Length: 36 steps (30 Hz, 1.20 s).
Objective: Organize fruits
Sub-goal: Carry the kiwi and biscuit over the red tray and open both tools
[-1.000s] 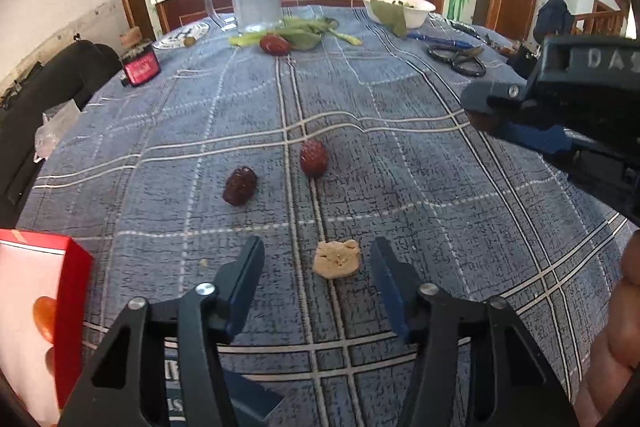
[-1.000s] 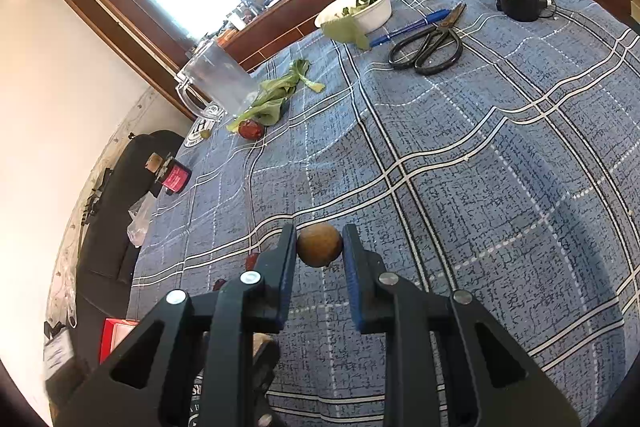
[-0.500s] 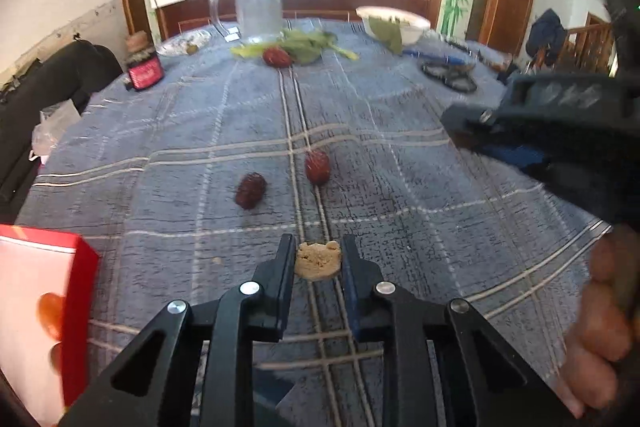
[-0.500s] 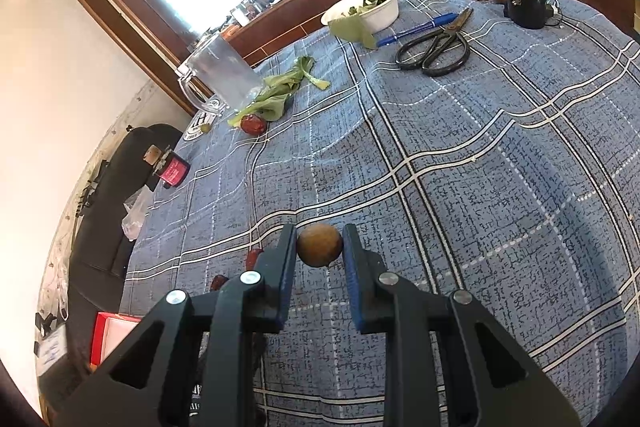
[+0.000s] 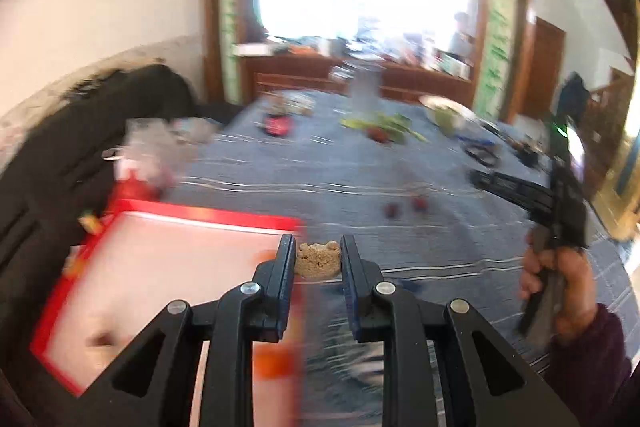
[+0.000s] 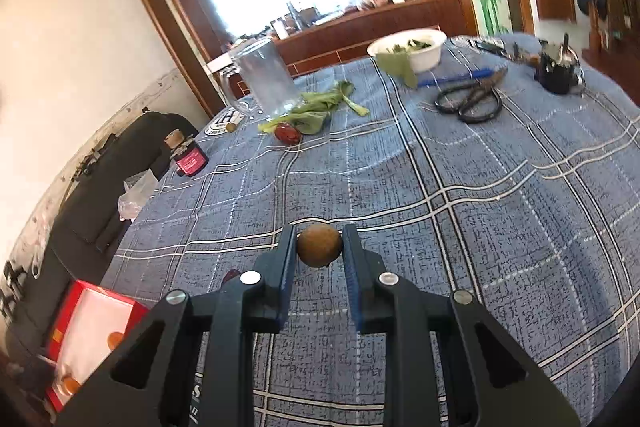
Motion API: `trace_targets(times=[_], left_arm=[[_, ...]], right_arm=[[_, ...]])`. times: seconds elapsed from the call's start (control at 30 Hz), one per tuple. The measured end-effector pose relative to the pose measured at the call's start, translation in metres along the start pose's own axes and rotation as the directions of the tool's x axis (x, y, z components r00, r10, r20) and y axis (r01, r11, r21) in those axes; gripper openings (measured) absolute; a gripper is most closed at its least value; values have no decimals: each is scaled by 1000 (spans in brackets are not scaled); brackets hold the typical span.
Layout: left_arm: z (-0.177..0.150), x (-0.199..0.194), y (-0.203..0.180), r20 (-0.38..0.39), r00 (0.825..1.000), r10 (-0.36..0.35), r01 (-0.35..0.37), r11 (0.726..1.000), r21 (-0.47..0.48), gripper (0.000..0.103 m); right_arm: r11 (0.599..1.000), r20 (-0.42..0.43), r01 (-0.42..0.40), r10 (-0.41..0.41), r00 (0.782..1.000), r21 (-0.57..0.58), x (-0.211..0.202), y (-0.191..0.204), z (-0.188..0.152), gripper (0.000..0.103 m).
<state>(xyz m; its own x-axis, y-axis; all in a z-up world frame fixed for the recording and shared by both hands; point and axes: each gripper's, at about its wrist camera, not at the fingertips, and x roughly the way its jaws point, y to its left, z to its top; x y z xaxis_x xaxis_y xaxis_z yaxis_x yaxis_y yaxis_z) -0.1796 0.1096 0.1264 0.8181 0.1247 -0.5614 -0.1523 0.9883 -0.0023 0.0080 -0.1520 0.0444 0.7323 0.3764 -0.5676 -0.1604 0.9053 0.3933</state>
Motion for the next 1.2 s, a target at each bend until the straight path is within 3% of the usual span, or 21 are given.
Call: trace_targets(times=[0.1,0.2,0.33,0.43,0.63,0.9,1.2], left_arm=[[-1,-10,50,24,993,115,-113,992,-49,21],[0,-7,95,15,981,195,-192,975,-116,21],[-4,14,123,-23,966,256,-257,957,-136,21],[-15,28,139,-84,961,265,-275,949,-154,21],[-35,40,168,-164,944,288,-313,936,-160,21],[-47,51,181,-214,934,285,-316,940,-129,21],[-54,64,181,-267,927,262,-300,947,-112,21]], right_arm=[[1000,-5,-14,14,1000,-1,-8,17,-9,25],[992,-35,-123,122,992,-20,-21,59,-23,25],[952,-99,-284,274,957,-114,-33,145,-53,25],[916,-182,-357,325,928,-183,-28,202,-73,25],[888,-297,-367,285,912,-276,-4,268,-113,25],[902,-421,-321,182,889,-288,30,281,-148,25],[914,-471,-282,118,874,-293,42,287,-154,25]])
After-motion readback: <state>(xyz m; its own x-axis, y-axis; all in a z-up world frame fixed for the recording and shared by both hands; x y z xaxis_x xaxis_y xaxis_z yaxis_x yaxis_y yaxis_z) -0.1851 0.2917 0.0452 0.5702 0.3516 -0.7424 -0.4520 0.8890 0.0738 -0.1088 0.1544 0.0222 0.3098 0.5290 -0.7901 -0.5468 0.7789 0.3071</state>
